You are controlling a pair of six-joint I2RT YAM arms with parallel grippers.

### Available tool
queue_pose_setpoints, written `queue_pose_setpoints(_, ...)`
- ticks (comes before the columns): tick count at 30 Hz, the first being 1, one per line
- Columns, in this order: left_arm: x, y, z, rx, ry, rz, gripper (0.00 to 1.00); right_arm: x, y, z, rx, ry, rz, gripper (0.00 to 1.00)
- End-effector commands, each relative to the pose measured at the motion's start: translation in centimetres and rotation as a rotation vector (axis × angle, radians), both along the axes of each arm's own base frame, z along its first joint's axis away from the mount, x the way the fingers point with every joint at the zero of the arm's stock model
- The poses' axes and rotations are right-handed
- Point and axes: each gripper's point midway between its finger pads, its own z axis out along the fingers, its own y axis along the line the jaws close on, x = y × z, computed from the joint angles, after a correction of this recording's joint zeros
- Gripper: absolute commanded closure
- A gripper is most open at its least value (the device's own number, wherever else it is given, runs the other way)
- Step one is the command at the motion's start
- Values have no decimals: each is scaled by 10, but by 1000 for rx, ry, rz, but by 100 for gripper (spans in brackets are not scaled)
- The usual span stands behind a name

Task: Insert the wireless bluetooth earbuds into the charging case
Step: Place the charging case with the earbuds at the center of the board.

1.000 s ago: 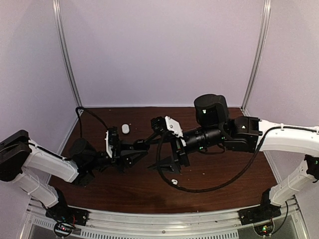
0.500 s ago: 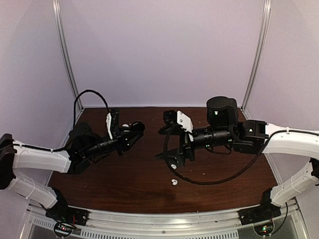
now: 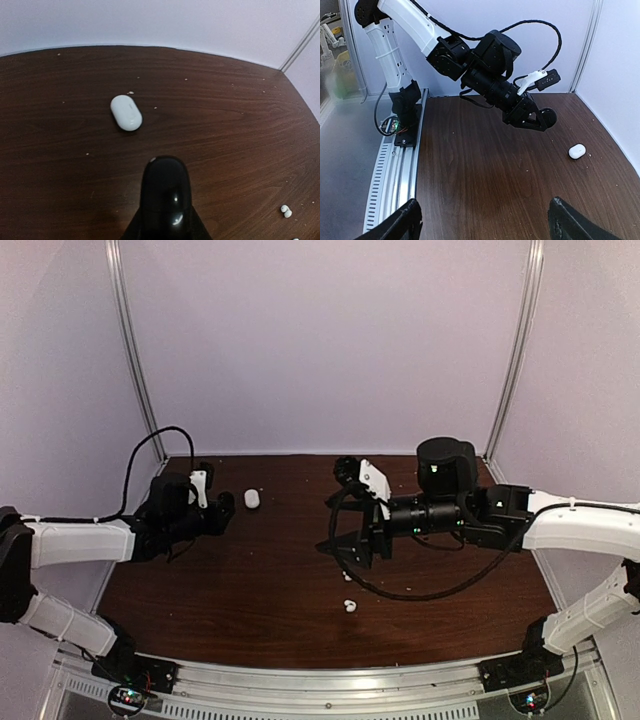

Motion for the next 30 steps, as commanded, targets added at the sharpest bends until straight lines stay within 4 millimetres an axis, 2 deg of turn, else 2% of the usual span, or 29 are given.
queue_pose_setpoints(1,8,34,-31,28,98,109,87,2,0,-2,13,20,-8,12)
queue_pose_setpoints(5,15,43,-58,30,178,125,87,2,-1,-9,4,39,-8,12)
queue_pose_setpoints(7,16,45,-71,35,210,134,87,4,0,-5,24,33,-12,12)
queue_pose_setpoints(10,15,38,-88,14,267,99,87,6,-1,-6,26,39,-17,12)
queue_pose_setpoints(15,11,34,-101,-53,298,81,85,7,-4,-8,30,51,-19,11)
queue_pose_setpoints(23,7,33,-124,-57,371,80,85,8,-5,-12,29,58,-20,11)
queue_pose_setpoints(25,6,33,-127,-68,381,79,82,8,-6,-12,27,56,-24,11)
queue_pose_setpoints(30,5,37,-127,-66,398,100,65,10,-9,-11,31,56,-26,11)
